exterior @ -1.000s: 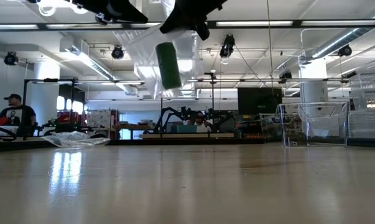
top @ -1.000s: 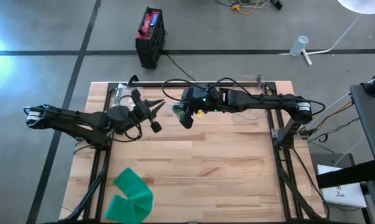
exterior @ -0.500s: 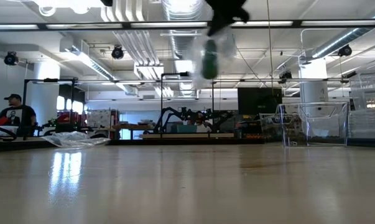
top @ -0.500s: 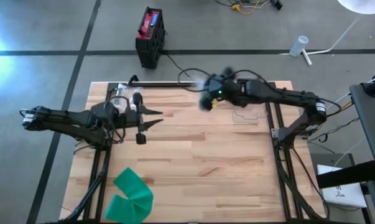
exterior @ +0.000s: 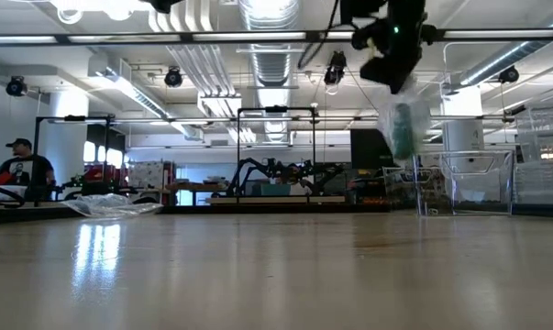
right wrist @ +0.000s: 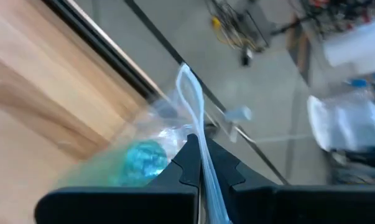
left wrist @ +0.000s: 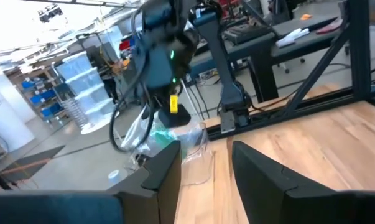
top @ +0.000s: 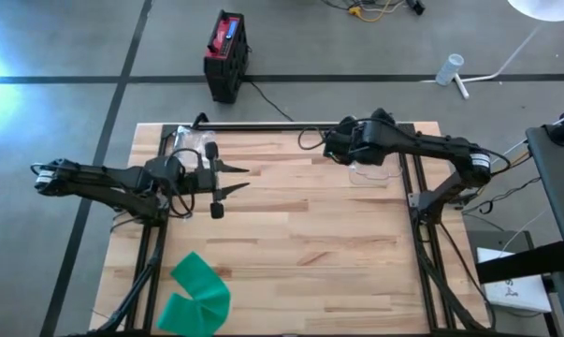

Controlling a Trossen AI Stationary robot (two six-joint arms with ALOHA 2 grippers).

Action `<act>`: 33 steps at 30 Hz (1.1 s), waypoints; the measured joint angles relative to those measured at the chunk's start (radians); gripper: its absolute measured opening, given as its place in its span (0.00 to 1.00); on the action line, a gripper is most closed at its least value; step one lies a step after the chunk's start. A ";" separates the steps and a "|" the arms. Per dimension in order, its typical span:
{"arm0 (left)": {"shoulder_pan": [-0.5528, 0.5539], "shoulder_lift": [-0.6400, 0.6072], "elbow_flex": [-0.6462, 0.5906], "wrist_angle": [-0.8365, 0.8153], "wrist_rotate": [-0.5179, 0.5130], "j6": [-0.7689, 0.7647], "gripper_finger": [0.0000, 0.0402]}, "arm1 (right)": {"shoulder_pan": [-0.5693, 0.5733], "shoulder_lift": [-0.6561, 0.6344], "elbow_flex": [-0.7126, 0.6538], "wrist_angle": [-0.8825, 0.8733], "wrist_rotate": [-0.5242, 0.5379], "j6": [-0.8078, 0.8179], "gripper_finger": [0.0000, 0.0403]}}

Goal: Roll bandage
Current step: Put the transparent zip bag into the transparent bin

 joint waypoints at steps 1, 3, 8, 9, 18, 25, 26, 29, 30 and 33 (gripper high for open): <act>0.000 0.002 0.000 0.000 -0.003 0.000 0.34 | -0.015 0.007 -0.017 -0.001 0.007 0.001 0.00; 0.001 0.003 0.000 -0.001 -0.006 0.000 0.35 | -0.051 0.013 -0.047 -0.001 0.012 0.001 0.00; 0.001 0.004 0.000 -0.003 -0.006 0.015 0.38 | -0.125 0.016 -0.083 0.004 0.074 0.016 0.00; 0.001 0.003 0.000 -0.003 -0.009 0.015 0.38 | -0.135 0.015 -0.084 0.006 0.092 0.017 0.00; 0.001 0.006 -0.001 -0.017 -0.095 0.023 0.45 | -0.188 0.008 -0.101 0.051 0.144 0.046 0.00; 0.001 0.011 -0.002 -0.026 -0.096 0.019 0.43 | -0.243 0.010 -0.197 0.189 0.144 0.031 0.00; 0.001 0.011 -0.002 -0.026 -0.096 0.019 0.43 | -0.257 0.010 -0.203 0.189 0.157 0.044 0.00; 0.001 0.011 -0.002 -0.028 -0.098 0.019 0.40 | -0.291 0.010 -0.223 0.181 0.226 0.113 0.00; 0.001 0.011 -0.002 -0.029 -0.100 0.019 0.40 | -0.298 0.010 -0.225 0.168 0.242 0.127 0.00; 0.001 0.011 -0.002 -0.029 -0.101 0.030 0.37 | -0.315 0.010 -0.225 0.149 0.264 0.164 0.00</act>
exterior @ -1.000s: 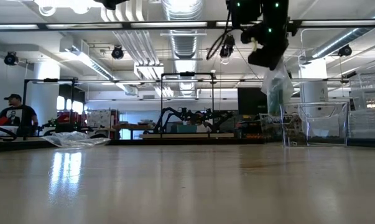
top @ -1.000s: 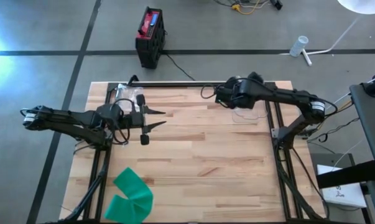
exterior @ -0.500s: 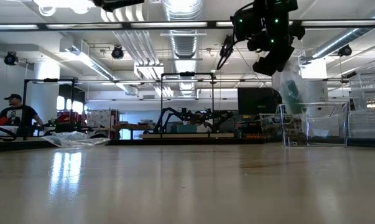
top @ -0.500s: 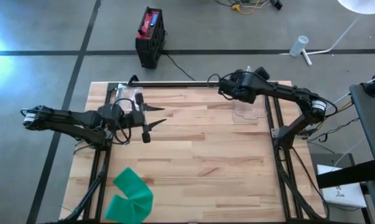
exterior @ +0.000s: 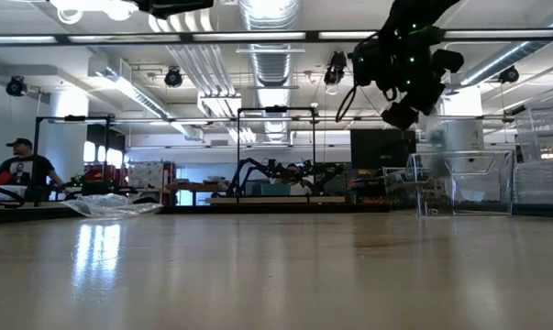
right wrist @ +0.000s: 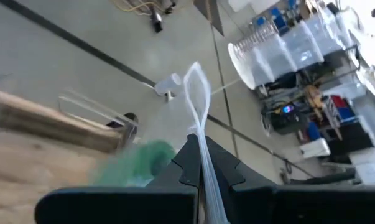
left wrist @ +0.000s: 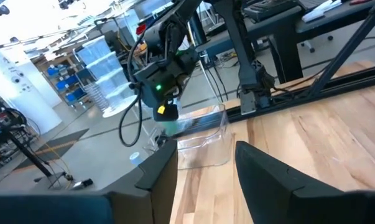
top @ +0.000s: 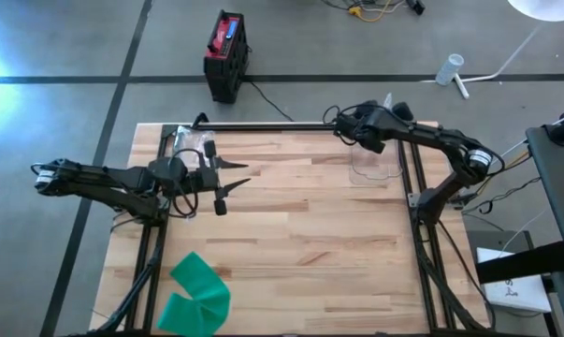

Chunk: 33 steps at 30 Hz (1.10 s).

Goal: Roll bandage
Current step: Put the transparent zip bag into the transparent bin

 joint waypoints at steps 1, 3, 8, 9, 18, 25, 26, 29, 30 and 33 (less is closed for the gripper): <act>0.000 0.000 0.000 0.000 0.000 0.008 0.37 | -0.006 0.004 -0.001 0.009 0.001 0.009 0.00; 0.000 0.001 0.000 0.000 0.000 0.017 0.35 | -0.024 0.023 -0.005 0.026 0.005 0.019 0.00; 0.000 0.003 0.000 -0.001 0.000 0.017 0.33 | -0.088 0.106 -0.025 0.185 -0.010 -0.018 0.01; 0.000 0.003 0.000 -0.002 0.000 0.018 0.33 | -0.099 0.124 -0.026 0.231 -0.020 -0.047 0.02; 0.000 0.002 -0.001 -0.010 0.000 0.028 0.35 | -0.146 0.188 -0.026 0.516 -0.175 -0.155 0.31; 0.000 0.002 -0.001 -0.018 0.000 0.027 0.40 | -0.198 0.176 -0.011 0.669 -0.455 -0.276 0.58; 0.000 0.002 -0.001 -0.018 0.000 0.027 0.41 | -0.205 0.176 -0.006 0.686 -0.507 -0.289 0.61; 0.000 0.002 -0.001 -0.018 0.000 0.027 0.42 | -0.217 0.176 0.017 0.714 -0.555 -0.298 0.69; 0.000 0.002 -0.001 -0.018 0.000 0.027 0.42 | -0.219 0.176 0.026 0.729 -0.553 -0.312 0.71; 0.000 0.002 -0.001 -0.018 0.000 0.027 0.42 | -0.229 0.176 0.054 0.748 -0.544 -0.348 0.75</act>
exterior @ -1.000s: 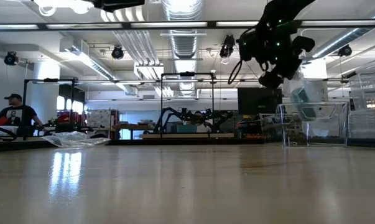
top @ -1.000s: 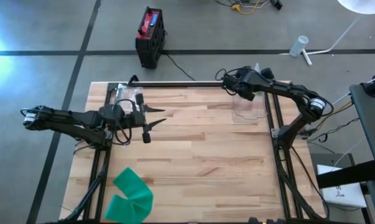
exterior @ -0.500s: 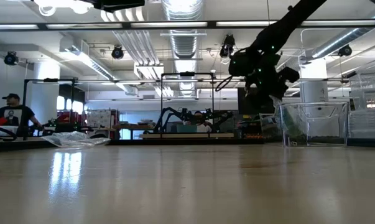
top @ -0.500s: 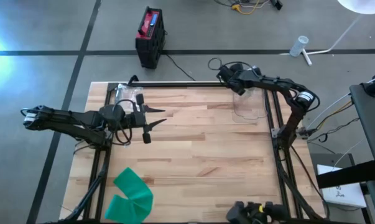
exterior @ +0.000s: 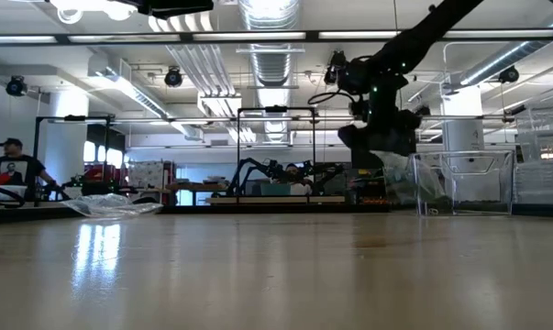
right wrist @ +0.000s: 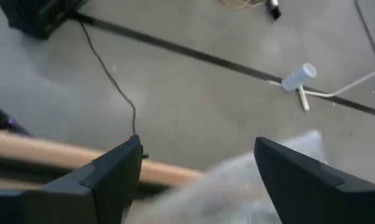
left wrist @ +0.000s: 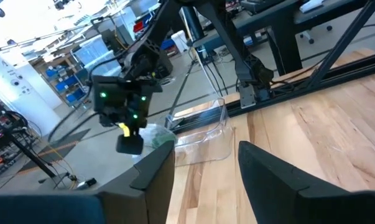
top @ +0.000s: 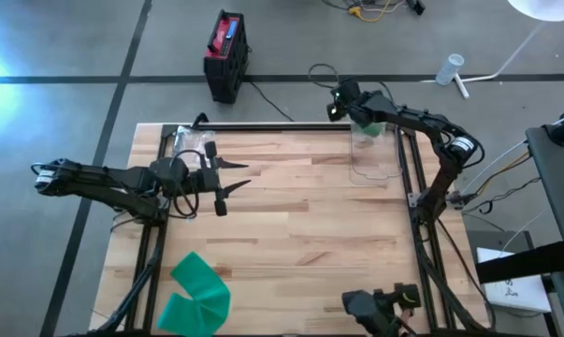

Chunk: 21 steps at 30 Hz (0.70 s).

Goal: Roll bandage
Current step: Put the transparent zip bag into the transparent bin

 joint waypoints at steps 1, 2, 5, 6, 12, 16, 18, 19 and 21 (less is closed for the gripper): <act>0.000 0.000 0.000 0.000 0.000 0.000 0.41 | -0.004 0.000 0.011 0.000 0.018 -0.008 0.76; 0.000 0.000 0.000 0.000 0.000 0.000 0.41 | -0.009 0.000 0.022 -0.002 0.052 -0.013 0.77; 0.000 0.000 0.000 -0.001 -0.001 0.000 0.40 | -0.025 0.000 0.053 -0.041 0.125 -0.011 0.77; 0.000 0.000 0.000 -0.004 -0.001 -0.001 0.39 | -0.029 -0.001 0.065 -0.062 0.122 -0.011 0.77; 0.000 -0.001 0.000 -0.017 -0.005 -0.005 0.41 | -0.005 -0.072 0.086 -0.195 0.017 -0.089 0.73; 0.000 -0.001 0.000 -0.032 -0.044 -0.005 0.44 | 0.036 -0.160 0.086 -0.344 -0.066 -0.094 0.70; 0.000 -0.001 0.000 -0.034 -0.052 -0.006 0.46 | 0.064 -0.202 0.086 -0.441 -0.068 -0.064 0.69; 0.000 -0.001 0.000 -0.036 -0.052 -0.008 0.46 | 0.079 -0.222 0.085 -0.498 -0.068 -0.039 0.69; -0.001 -0.001 0.000 -0.035 -0.052 -0.009 0.47 | 0.113 -0.257 0.084 -0.619 -0.072 0.029 0.68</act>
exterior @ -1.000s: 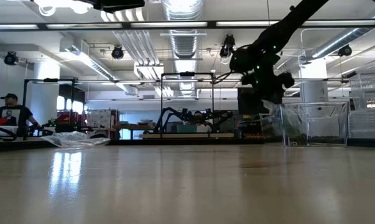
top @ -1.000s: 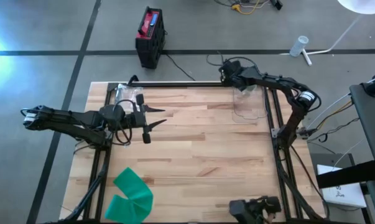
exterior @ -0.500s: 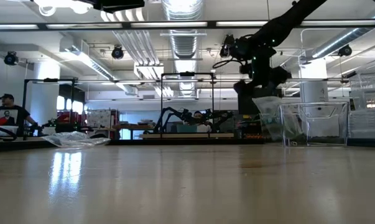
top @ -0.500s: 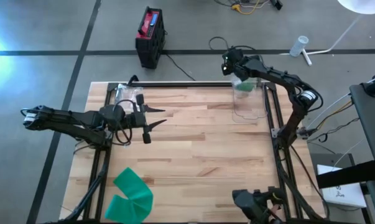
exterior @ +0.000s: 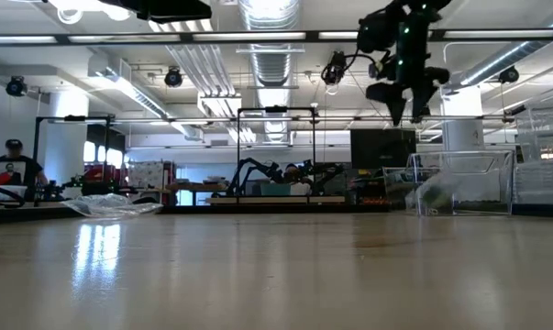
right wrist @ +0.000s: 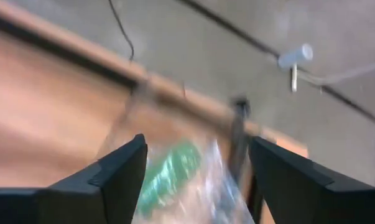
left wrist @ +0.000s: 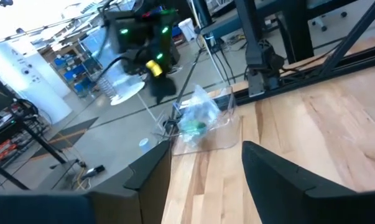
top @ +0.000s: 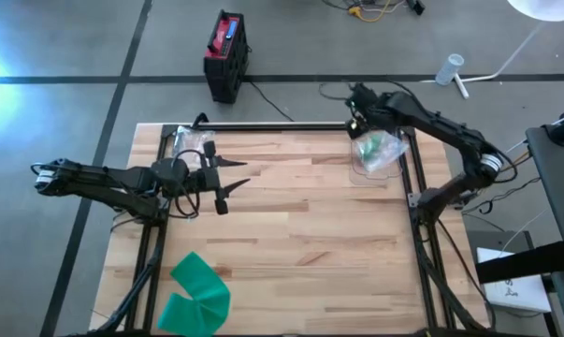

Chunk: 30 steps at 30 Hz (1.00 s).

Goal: Roll bandage
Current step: Put the transparent zip bag into the transparent bin

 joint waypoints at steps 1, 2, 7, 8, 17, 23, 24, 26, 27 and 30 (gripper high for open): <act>0.000 0.000 0.000 0.001 0.003 -0.003 0.47 | 0.018 -0.014 -0.002 -0.058 -0.012 0.041 0.67; 0.000 0.000 0.000 0.000 0.007 -0.004 0.48 | 0.036 -0.027 -0.007 -0.107 -0.036 0.076 0.67; 0.000 0.000 0.000 0.003 0.066 -0.007 0.47 | 0.145 -0.056 -0.074 -0.237 -0.220 0.198 0.64; 0.000 0.000 0.000 0.006 0.084 -0.008 0.47 | 0.168 -0.057 -0.090 -0.241 -0.238 0.206 0.64; 0.000 0.000 0.000 0.011 0.114 -0.011 0.41 | 0.177 0.013 -0.190 -0.303 -0.286 0.213 0.60; 0.000 0.000 0.000 0.008 0.113 -0.002 0.40 | 0.113 0.003 -0.249 -0.325 -0.310 0.210 0.56; 0.000 0.000 0.000 0.007 0.114 -0.002 0.40 | 0.102 -0.005 -0.262 -0.322 -0.309 0.221 0.55; 0.000 0.000 0.000 0.005 0.113 0.000 0.41 | 0.077 -0.027 -0.297 -0.287 -0.309 0.241 0.53; 0.000 0.000 0.000 0.005 0.113 0.000 0.41 | 0.067 -0.039 -0.314 -0.268 -0.309 0.243 0.52; 0.000 0.000 0.000 0.005 0.113 0.001 0.43 | 0.049 -0.069 -0.370 -0.212 -0.324 0.260 0.50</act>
